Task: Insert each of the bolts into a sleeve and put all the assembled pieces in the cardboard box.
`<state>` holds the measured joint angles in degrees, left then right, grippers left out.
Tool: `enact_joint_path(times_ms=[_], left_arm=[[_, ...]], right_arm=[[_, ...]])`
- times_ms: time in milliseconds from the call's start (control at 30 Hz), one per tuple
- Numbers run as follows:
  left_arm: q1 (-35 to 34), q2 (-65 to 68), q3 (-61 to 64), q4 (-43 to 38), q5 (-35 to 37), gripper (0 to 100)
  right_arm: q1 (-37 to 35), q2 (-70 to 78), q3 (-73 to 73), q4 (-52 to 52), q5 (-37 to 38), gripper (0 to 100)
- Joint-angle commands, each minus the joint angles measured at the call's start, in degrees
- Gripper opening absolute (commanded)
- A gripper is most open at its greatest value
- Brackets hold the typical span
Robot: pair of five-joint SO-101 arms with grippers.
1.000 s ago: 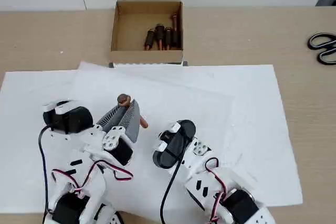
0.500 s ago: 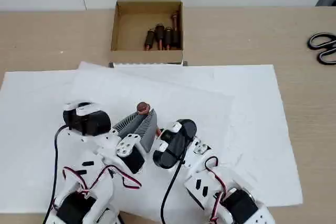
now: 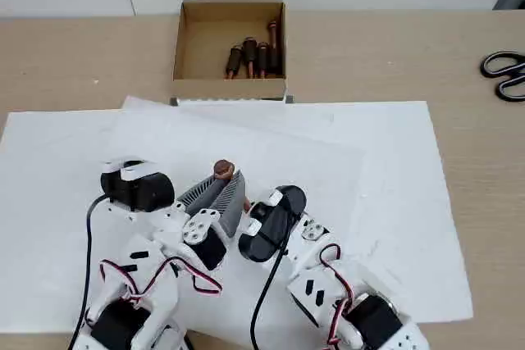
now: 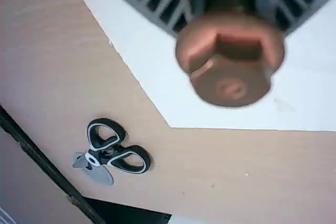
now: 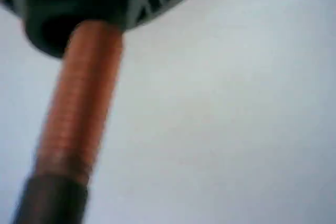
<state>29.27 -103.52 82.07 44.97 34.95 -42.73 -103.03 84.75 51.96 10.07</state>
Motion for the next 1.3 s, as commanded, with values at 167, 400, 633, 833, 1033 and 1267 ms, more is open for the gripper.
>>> enact_joint_path(times_ms=[167,400,633,833,1033,1267], left_arm=[[0.2,-0.2,0.4,-4.2,0.3,0],[0.2,-0.4,2.1,-4.5,0.3,0],[0.6,-0.4,2.5,-0.1,0.2,0],[2.1,-0.2,-2.1,8.4,-0.6,0],[5.5,-0.1,-2.1,12.8,-4.2,0],[6.2,-0.1,1.5,14.0,-4.9,0]], right_arm=[[-0.7,-0.7,-1.8,-1.5,-0.3,0.4],[-0.7,-0.7,-1.7,-1.5,-0.3,0.4],[-0.7,-0.7,-1.9,-1.8,-0.3,0.4],[-0.5,-0.7,-1.9,-1.8,-0.3,0.4],[-0.5,-0.7,-3.3,-1.9,-0.3,0.4],[-0.5,-0.7,-5.0,-1.5,-0.2,0.4]])
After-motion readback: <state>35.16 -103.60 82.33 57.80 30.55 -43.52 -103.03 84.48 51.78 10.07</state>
